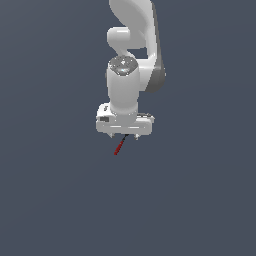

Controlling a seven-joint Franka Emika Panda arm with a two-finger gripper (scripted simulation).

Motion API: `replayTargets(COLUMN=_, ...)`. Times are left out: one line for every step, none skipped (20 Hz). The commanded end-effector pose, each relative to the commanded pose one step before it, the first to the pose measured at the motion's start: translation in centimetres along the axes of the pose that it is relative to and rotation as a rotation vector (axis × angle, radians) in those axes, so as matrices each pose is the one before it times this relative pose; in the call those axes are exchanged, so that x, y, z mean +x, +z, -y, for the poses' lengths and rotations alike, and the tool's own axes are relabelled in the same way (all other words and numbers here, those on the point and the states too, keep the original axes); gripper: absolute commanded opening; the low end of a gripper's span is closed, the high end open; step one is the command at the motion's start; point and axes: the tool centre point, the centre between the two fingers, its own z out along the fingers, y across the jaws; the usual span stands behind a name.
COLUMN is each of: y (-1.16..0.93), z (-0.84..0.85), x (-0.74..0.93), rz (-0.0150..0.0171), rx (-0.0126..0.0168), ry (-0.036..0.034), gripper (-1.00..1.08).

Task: Pick up the object and move it to a goal position.

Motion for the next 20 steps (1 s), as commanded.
replayTargets(y=1.403, z=-0.079, x=-0.845, rz=0.00541, rx=0.00353, ry=0.03816, gripper=1.0)
replayTargets(y=0.653, z=-0.063, x=-0.412, rz=0.00227, rx=0.00149, ry=0.01873, gripper=1.0)
replayTargets(y=0.697, z=-0.084, x=-0.453, rz=0.00245, rx=0.00141, ry=0.02034, gripper=1.0)
replayTargets(y=0.739, z=-0.109, x=-0.496, rz=0.00262, rx=0.00129, ry=0.02199, gripper=1.0)
replayTargets(y=0.778, z=-0.136, x=-0.54, rz=0.00278, rx=0.00112, ry=0.02364, gripper=1.0)
replayTargets(y=0.815, z=-0.171, x=-0.586, rz=0.00292, rx=0.0009, ry=0.02535, gripper=1.0)
replayTargets(y=0.81, z=-0.199, x=-0.602, rz=0.00291, rx=0.00059, ry=0.02581, gripper=1.0)
replayTargets(y=0.748, z=-0.212, x=-0.573, rz=0.00267, rx=0.00026, ry=0.0244, gripper=1.0)
replayTargets(y=0.687, z=-0.221, x=-0.541, rz=0.00244, rx=-0.00002, ry=0.02294, gripper=1.0)
replayTargets(y=0.628, z=-0.225, x=-0.508, rz=0.0022, rx=-0.00024, ry=0.02144, gripper=1.0)
replayTargets(y=0.572, z=-0.226, x=-0.472, rz=0.00198, rx=-0.00042, ry=0.01992, gripper=1.0)
replayTargets(y=0.518, z=-0.222, x=-0.436, rz=0.00176, rx=-0.00055, ry=0.01839, gripper=1.0)
replayTargets(y=0.466, z=-0.215, x=-0.399, rz=0.00155, rx=-0.00064, ry=0.01683, gripper=1.0)
replayTargets(y=0.415, z=-0.204, x=-0.362, rz=0.00136, rx=-0.00069, ry=0.01526, gripper=1.0)
replayTargets(y=0.367, z=-0.192, x=-0.324, rz=0.00118, rx=-0.00071, ry=0.01369, gripper=1.0)
replayTargets(y=0.32, z=-0.175, x=-0.286, rz=0.001, rx=-0.0007, ry=0.01208, gripper=1.0)
replayTargets(y=0.274, z=-0.158, x=-0.247, rz=0.00085, rx=-0.00066, ry=0.01051, gripper=1.0)
replayTargets(y=0.23, z=-0.136, x=-0.209, rz=0.00069, rx=-0.00059, ry=0.00888, gripper=1.0)
replayTargets(y=0.187, z=-0.113, x=-0.171, rz=0.00055, rx=-0.00051, ry=0.00727, gripper=1.0)
replayTargets(y=0.144, z=-0.09, x=-0.133, rz=0.00042, rx=-0.00041, ry=0.00566, gripper=1.0)
